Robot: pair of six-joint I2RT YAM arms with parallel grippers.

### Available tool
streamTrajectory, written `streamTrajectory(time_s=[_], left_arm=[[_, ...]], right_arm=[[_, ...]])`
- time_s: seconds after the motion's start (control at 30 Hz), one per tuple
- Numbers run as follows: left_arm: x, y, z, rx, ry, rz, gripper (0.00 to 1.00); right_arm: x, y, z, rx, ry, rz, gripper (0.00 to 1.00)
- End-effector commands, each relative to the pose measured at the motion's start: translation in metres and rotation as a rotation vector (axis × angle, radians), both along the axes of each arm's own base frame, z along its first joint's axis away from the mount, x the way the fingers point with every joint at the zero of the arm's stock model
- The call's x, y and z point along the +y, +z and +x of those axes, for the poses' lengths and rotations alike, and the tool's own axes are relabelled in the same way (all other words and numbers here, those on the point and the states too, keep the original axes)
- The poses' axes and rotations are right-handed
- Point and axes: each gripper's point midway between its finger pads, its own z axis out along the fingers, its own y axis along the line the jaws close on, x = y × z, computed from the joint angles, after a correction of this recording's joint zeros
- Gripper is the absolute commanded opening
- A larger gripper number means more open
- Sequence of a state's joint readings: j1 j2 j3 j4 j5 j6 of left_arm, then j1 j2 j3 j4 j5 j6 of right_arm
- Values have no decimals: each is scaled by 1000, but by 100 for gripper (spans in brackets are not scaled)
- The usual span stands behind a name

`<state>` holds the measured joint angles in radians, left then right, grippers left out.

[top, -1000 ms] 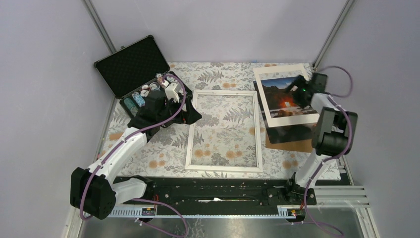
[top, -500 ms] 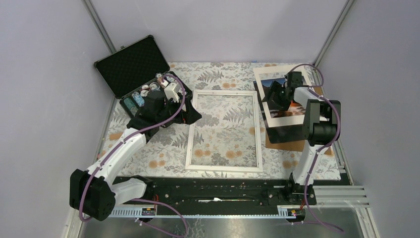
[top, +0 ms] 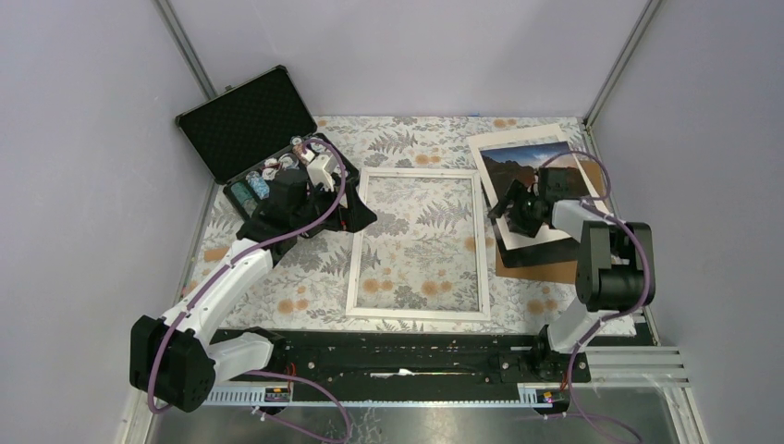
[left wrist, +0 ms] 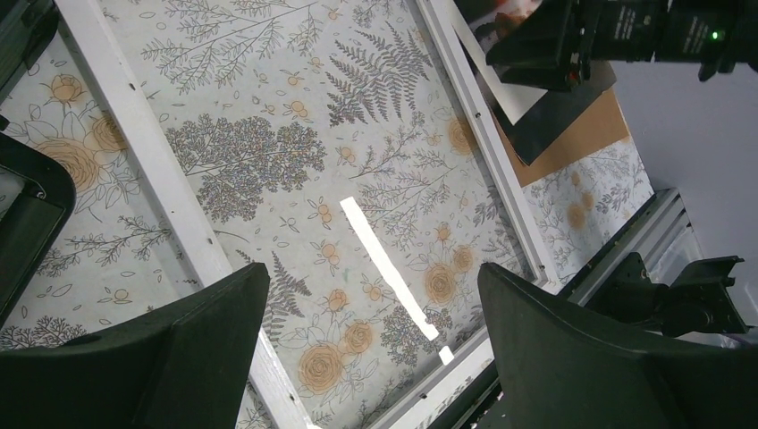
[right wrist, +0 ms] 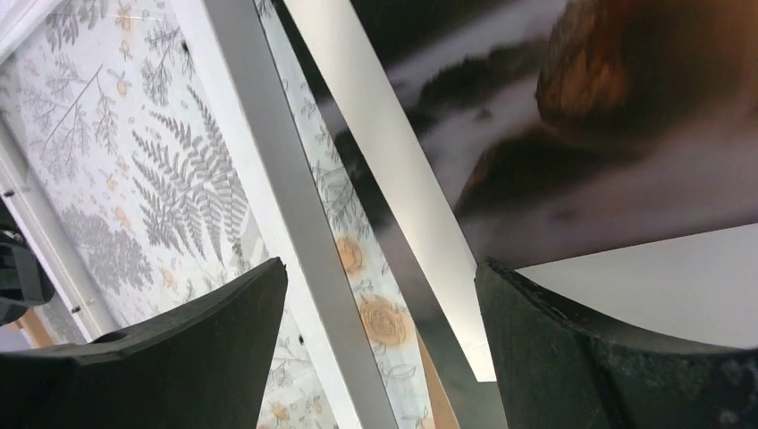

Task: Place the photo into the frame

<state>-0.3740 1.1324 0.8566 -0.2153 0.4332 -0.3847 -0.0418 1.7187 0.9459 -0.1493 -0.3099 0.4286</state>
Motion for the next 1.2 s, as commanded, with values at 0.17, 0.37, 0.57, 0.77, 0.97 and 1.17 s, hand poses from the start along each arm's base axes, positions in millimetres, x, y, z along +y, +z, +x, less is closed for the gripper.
streamTrajectory(time_s=[0.17,0.37,0.57,0.77,0.97,1.17], left_arm=[[-11,1,3,-23,-32,-10,92],[-56,2,-8,52,-120,-66,92],[-118,18,-11,78,-205,-160,93],[-196,24,-11,73,-310,-194,93],[-268,-6,-11,103,-381,-153,92],[-273,-29,-7,195,-267,-201,91]], right_arm=[[20,-34,-122,221,-72,105,86],[-10,2,-118,72,-174,-44,90],[-27,58,-73,-63,-191,-130,95],[-64,101,-40,-200,-358,-92,100],[-86,106,-33,-245,-373,126,99],[-52,66,-38,-114,-111,77,100]])
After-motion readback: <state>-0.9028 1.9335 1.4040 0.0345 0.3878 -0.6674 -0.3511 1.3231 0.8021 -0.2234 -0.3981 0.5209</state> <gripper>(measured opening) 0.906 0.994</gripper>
